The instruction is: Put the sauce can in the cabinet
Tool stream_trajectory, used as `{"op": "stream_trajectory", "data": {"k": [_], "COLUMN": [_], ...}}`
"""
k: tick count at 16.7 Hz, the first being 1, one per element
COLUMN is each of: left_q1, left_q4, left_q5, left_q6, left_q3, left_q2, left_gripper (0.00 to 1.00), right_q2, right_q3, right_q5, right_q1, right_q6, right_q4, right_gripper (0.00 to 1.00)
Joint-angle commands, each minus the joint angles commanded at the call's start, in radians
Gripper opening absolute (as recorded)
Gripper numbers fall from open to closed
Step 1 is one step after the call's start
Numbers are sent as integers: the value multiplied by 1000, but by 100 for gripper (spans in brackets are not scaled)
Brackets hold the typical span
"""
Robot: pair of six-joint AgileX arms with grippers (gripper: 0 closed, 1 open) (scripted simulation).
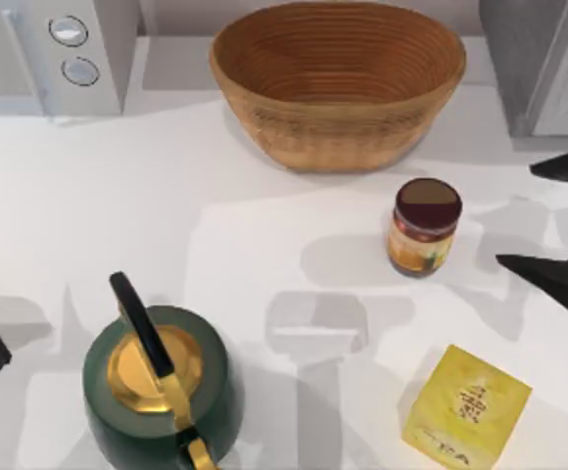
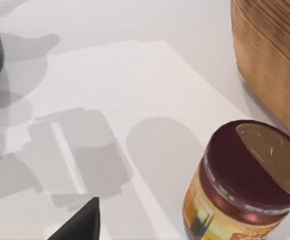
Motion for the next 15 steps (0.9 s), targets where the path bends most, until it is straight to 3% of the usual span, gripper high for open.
{"op": "stream_trajectory", "data": {"k": [9, 15], "left_q1": [0, 0], "left_q4": [0, 0], "left_q5": [0, 0], "left_q6": [0, 0], "left_q3": [0, 0], "left_q2": [0, 0], "left_gripper": [100, 100], "right_q2": [874, 1176], "right_q3": [457, 623], "right_q5": [-581, -780], "right_q1": [-37, -61], "right_q6": [-459, -625], "right_q4": [-65, -81], "right_gripper": [100, 100]}}
